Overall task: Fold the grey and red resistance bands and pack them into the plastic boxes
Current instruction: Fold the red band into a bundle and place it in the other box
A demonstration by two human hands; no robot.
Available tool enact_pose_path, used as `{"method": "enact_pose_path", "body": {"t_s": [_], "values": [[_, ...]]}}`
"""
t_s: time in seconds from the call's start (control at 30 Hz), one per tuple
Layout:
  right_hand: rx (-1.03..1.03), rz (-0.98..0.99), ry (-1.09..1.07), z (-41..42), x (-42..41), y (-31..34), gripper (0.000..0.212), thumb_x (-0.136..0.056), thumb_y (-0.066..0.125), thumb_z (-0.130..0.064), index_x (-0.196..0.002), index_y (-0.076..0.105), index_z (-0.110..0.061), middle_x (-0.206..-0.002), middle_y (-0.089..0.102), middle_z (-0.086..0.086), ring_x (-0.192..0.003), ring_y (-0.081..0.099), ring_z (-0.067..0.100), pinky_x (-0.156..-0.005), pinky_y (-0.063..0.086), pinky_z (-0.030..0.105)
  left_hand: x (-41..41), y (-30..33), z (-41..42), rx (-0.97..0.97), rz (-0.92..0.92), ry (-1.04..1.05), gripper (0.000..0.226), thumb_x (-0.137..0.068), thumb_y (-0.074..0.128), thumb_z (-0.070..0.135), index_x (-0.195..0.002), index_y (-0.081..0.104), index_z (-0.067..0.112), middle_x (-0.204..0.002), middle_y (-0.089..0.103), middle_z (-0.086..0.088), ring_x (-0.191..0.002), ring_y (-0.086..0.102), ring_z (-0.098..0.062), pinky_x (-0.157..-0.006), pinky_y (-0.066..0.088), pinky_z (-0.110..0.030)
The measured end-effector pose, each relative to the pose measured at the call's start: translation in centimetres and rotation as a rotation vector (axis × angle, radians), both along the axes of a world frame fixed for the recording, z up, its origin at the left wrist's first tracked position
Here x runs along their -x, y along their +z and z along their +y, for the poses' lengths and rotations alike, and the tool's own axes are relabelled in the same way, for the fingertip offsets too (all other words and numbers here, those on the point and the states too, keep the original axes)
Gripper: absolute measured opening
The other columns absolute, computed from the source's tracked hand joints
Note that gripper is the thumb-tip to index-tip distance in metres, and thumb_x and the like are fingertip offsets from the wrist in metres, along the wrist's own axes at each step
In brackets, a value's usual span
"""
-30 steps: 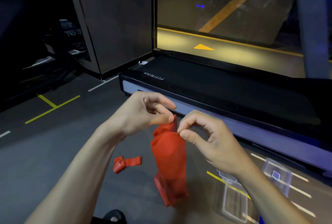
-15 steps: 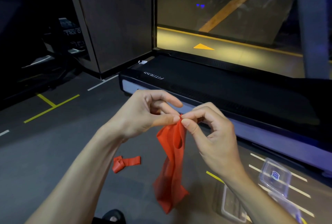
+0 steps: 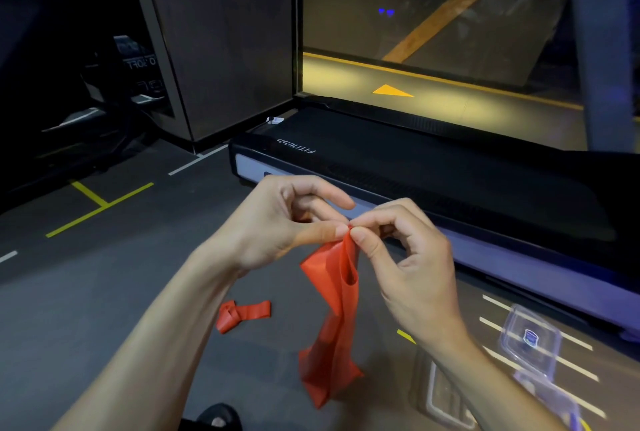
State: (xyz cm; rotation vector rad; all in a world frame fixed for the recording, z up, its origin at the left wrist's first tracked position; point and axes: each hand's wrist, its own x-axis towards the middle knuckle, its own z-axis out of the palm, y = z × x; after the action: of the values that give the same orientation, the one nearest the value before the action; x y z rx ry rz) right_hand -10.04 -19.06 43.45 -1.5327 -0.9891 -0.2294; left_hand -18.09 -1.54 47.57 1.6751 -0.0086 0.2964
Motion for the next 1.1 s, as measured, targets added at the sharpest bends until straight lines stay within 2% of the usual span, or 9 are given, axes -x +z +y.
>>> {"method": "enact_pose_path", "body": {"t_s": [0.1, 0.27, 0.37, 0.47, 0.7, 0.8, 0.9, 0.97, 1.1], "values": [[-0.009, 0.011, -0.009, 0.1, 0.2, -0.2, 0.005, -0.092, 0.073, -0.015, -0.093, 0.071, -0.019, -0.091, 0.066, -0.009, -0.089, 0.066, 0.020, -0.079, 0.053, 0.034, 0.0, -0.1, -0.1, 0.008, -0.018, 0.012, 0.029, -0.074, 0.079, 0.005, -0.103, 0.071, 0.003, -0.088, 0.077, -0.021, -0.085, 0.073, -0.031, -0.090, 0.058, -0.049], [-0.050, 0.097, -0.011, 0.0, 0.3, -0.2, 0.019, -0.091, 0.075, -0.013, -0.101, 0.066, -0.026, -0.090, 0.067, -0.009, -0.088, 0.067, 0.019, -0.081, 0.052, 0.027, 0.0, -0.2, -0.3, 0.005, -0.060, 0.018, 0.024, -0.074, 0.079, 0.006, -0.098, 0.074, 0.009, -0.086, 0.077, -0.020, -0.081, 0.071, -0.026, -0.083, 0.059, -0.038], [-0.037, 0.090, -0.012, 0.0, 0.2, -0.2, 0.016, -0.091, 0.075, -0.014, -0.098, 0.067, -0.026, -0.093, 0.069, -0.009, -0.091, 0.068, 0.018, -0.082, 0.054, 0.029, 0.0, -0.3, -0.4, 0.006, -0.077, 0.012, 0.023, -0.075, 0.079, 0.006, -0.097, 0.075, 0.011, -0.086, 0.076, -0.020, -0.081, 0.071, -0.025, -0.083, 0.058, -0.037], [-0.029, 0.063, -0.019, -0.1, 0.1, -0.1, 0.011, -0.091, 0.075, -0.013, -0.097, 0.070, -0.021, -0.093, 0.069, -0.010, -0.091, 0.068, 0.018, -0.081, 0.051, 0.025, -0.1, -0.2, -0.5, 0.011, -0.084, -0.001, 0.023, -0.076, 0.078, 0.004, -0.098, 0.073, 0.008, -0.086, 0.076, -0.019, -0.081, 0.070, -0.025, -0.083, 0.058, -0.036], [-0.011, 0.057, -0.001, -0.2, -0.2, 0.0, 0.005, -0.092, 0.073, -0.016, -0.098, 0.073, -0.018, -0.096, 0.070, -0.008, -0.094, 0.069, 0.020, -0.082, 0.054, 0.033, -0.1, -0.2, -0.8, -0.052, -0.110, 0.011, 0.023, -0.082, 0.076, 0.006, -0.104, 0.070, 0.004, -0.092, 0.077, -0.018, -0.087, 0.071, -0.045, -0.086, 0.058, -0.051], [0.001, 0.070, -0.028, -0.2, -0.4, -0.2, 0.006, -0.093, 0.073, -0.014, -0.095, 0.072, -0.019, -0.093, 0.069, -0.008, -0.091, 0.069, 0.019, -0.080, 0.054, 0.033, -0.3, -0.4, -1.1, -0.078, -0.107, 0.037, 0.025, -0.083, 0.077, 0.008, -0.106, 0.069, 0.004, -0.092, 0.078, -0.015, -0.083, 0.069, -0.030, -0.082, 0.057, -0.044], [0.012, 0.055, -0.072, -0.1, -0.7, -0.2, 0.008, -0.094, 0.072, -0.012, -0.093, 0.069, -0.019, -0.092, 0.067, -0.009, -0.090, 0.067, 0.018, -0.080, 0.052, 0.029, -0.5, -0.7, -1.4, -0.079, -0.100, 0.045, 0.027, -0.086, 0.078, 0.007, -0.111, 0.068, 0.005, -0.095, 0.077, -0.013, -0.084, 0.067, -0.026, -0.084, 0.056, -0.043], [0.021, 0.026, -0.109, -0.1, -1.1, 0.0, 0.009, -0.095, 0.070, -0.011, -0.092, 0.067, -0.019, -0.092, 0.064, -0.011, -0.090, 0.065, 0.017, -0.079, 0.051, 0.027, -0.6, -0.8, -1.7, -0.074, -0.091, 0.060, 0.027, -0.088, 0.076, 0.005, -0.113, 0.067, 0.007, -0.099, 0.077, -0.012, -0.086, 0.066, -0.023, -0.084, 0.056, -0.037], [0.055, -0.031, -0.177, -0.1, -2.0, 0.1, 0.006, -0.098, 0.066, -0.012, -0.096, 0.065, -0.017, -0.096, 0.066, -0.011, -0.096, 0.065, 0.016, -0.084, 0.052, 0.038, -0.6, -0.6, -2.0, -0.073, -0.085, 0.073, 0.029, -0.089, 0.073, 0.002, -0.116, 0.066, 0.011, -0.106, 0.076, -0.010, -0.088, 0.067, -0.022, -0.083, 0.055, -0.029]]}}
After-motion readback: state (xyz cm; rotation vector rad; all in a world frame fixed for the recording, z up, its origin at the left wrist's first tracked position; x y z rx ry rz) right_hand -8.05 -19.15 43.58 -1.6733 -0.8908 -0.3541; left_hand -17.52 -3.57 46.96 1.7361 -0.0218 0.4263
